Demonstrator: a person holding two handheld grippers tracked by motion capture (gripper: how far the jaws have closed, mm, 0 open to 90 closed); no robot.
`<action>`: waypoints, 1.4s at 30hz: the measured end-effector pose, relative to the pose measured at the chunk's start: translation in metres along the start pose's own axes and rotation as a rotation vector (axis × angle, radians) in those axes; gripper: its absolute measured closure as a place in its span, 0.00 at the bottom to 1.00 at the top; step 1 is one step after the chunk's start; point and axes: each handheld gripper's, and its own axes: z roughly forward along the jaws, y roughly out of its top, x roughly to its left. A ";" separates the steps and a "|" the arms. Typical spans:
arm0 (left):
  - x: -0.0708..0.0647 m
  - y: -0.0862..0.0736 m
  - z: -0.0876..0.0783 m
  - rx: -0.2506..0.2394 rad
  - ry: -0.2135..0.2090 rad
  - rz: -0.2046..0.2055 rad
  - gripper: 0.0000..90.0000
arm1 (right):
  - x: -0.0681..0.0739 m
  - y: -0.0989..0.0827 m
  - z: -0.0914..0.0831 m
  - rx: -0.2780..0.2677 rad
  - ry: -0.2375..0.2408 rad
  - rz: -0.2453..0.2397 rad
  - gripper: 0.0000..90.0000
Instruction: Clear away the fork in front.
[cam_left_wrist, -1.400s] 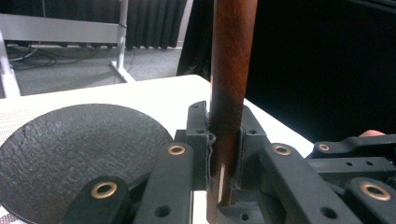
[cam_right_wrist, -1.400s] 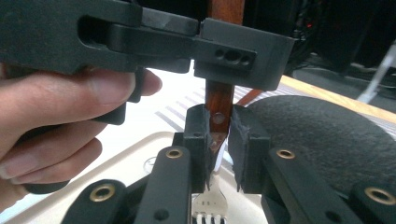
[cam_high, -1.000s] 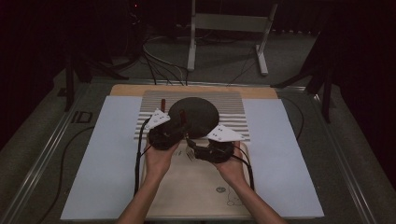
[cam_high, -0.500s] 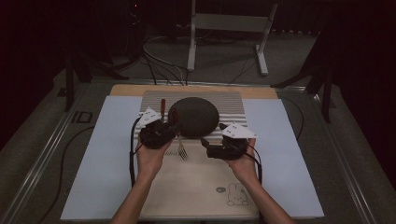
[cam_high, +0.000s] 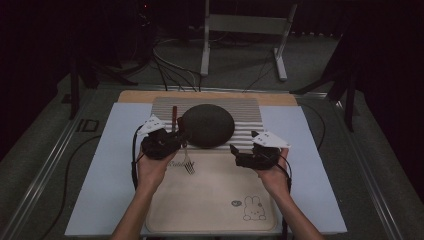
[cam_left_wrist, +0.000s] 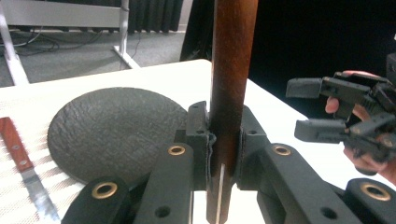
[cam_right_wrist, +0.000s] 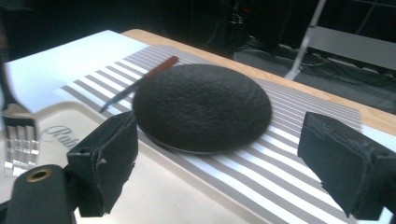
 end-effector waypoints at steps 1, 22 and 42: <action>0.002 0.000 -0.005 0.006 -0.006 0.002 0.89 | -0.006 -0.002 -0.004 0.001 -0.015 0.006 0.14; 0.009 -0.017 -0.054 0.093 -0.089 -0.003 0.89 | -0.042 -0.024 -0.032 0.021 -0.100 0.054 0.14; 0.014 -0.059 -0.067 0.238 -0.177 -0.093 0.88 | -0.047 -0.029 -0.037 0.028 -0.119 0.052 0.14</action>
